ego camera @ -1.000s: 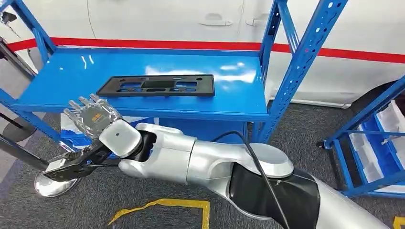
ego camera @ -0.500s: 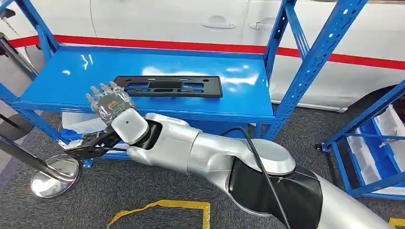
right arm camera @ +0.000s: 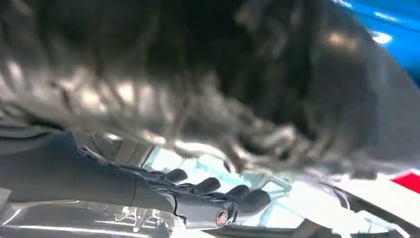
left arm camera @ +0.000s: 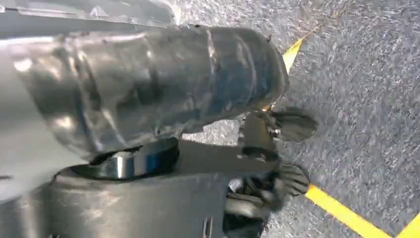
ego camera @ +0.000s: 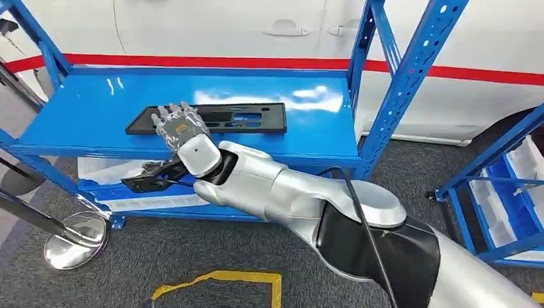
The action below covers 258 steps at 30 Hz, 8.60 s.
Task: Take the parts from the cabinet and place them on the table.
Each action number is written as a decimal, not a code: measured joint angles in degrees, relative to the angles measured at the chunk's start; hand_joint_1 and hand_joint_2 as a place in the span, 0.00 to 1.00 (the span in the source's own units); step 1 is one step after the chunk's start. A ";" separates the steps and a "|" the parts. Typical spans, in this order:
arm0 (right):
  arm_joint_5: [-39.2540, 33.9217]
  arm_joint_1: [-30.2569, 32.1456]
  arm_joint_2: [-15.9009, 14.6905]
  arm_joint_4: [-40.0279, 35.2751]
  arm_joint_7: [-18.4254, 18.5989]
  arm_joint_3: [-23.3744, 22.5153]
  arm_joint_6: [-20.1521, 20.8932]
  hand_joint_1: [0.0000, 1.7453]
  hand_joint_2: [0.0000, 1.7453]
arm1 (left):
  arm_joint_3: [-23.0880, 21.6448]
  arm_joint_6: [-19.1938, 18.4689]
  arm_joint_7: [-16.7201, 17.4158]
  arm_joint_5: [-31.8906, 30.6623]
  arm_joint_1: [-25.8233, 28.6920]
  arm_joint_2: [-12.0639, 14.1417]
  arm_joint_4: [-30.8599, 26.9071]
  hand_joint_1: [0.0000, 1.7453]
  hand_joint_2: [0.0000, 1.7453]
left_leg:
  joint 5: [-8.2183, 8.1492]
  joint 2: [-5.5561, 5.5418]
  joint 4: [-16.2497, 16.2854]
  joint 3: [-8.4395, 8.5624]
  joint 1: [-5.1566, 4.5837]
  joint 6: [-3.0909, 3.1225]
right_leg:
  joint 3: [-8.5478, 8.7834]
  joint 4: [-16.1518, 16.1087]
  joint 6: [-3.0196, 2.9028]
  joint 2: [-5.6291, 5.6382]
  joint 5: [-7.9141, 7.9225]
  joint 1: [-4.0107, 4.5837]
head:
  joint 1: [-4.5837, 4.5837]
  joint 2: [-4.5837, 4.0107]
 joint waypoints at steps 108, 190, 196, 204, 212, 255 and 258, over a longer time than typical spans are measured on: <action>-3.56 7.89 -8.54 0.98 -0.02 -8.98 2.56 0.00 1.00 | -3.45 -0.44 0.22 0.22 -1.15 3.08 0.20 0.00 0.00 | 8.37 0.04 -16.68 7.68 -0.37 3.42 | -8.03 17.79 2.89 -0.12 -8.58 0.10 | 0.20 0.00; -1.94 7.95 -8.41 0.66 -0.94 -9.16 3.34 0.00 1.00 | -3.89 -0.59 0.57 1.22 -0.57 2.93 0.26 0.00 0.00 | 7.44 -0.03 -15.76 7.43 -0.73 1.10 | 0.65 0.04 1.05 0.07 -0.89 0.28 | -0.42 0.00; -1.68 8.03 -8.52 0.66 -0.85 -9.16 3.39 0.00 1.00 | -3.91 -0.55 0.57 1.22 -0.48 2.86 0.26 0.00 0.00 | 7.97 0.04 -16.78 8.02 -0.27 3.10 | -1.14 4.05 2.66 -0.13 -3.89 0.35 | -0.04 0.00; -1.55 8.95 -9.11 0.68 -0.74 -9.16 3.54 0.00 1.00 | -3.91 -0.57 0.52 1.31 -0.21 2.86 0.26 0.00 0.00 | 6.48 -0.18 -14.91 8.06 -0.39 2.92 | -1.32 1.69 2.26 -0.18 -0.06 0.00 | 0.02 0.00; -1.55 9.00 -9.16 0.66 -0.77 -9.16 3.59 0.00 1.00 | -3.93 -0.57 0.52 1.35 -0.28 2.89 0.26 0.00 0.00 | 6.35 -0.17 -14.46 7.55 -0.64 2.14 | -0.83 1.19 1.88 0.04 -0.64 0.38 | 0.00 0.00; -0.48 10.59 -11.12 0.68 -0.57 -9.16 2.49 0.00 1.00 | -4.76 -0.59 0.92 0.79 -0.33 2.21 0.26 0.00 0.00 | 7.46 0.00 -15.46 7.20 -0.79 1.76 | 0.46 0.20 1.56 0.18 -0.97 -0.18 | -0.09 0.00; -0.02 10.14 -11.28 0.68 -0.59 -9.16 2.60 0.00 1.00 | -4.79 -0.50 0.92 0.79 -0.14 2.19 0.26 0.00 0.00 | 7.81 -0.04 -16.26 7.52 -0.51 2.56 | 0.83 -0.26 2.70 0.14 -1.00 0.07 | -0.11 0.00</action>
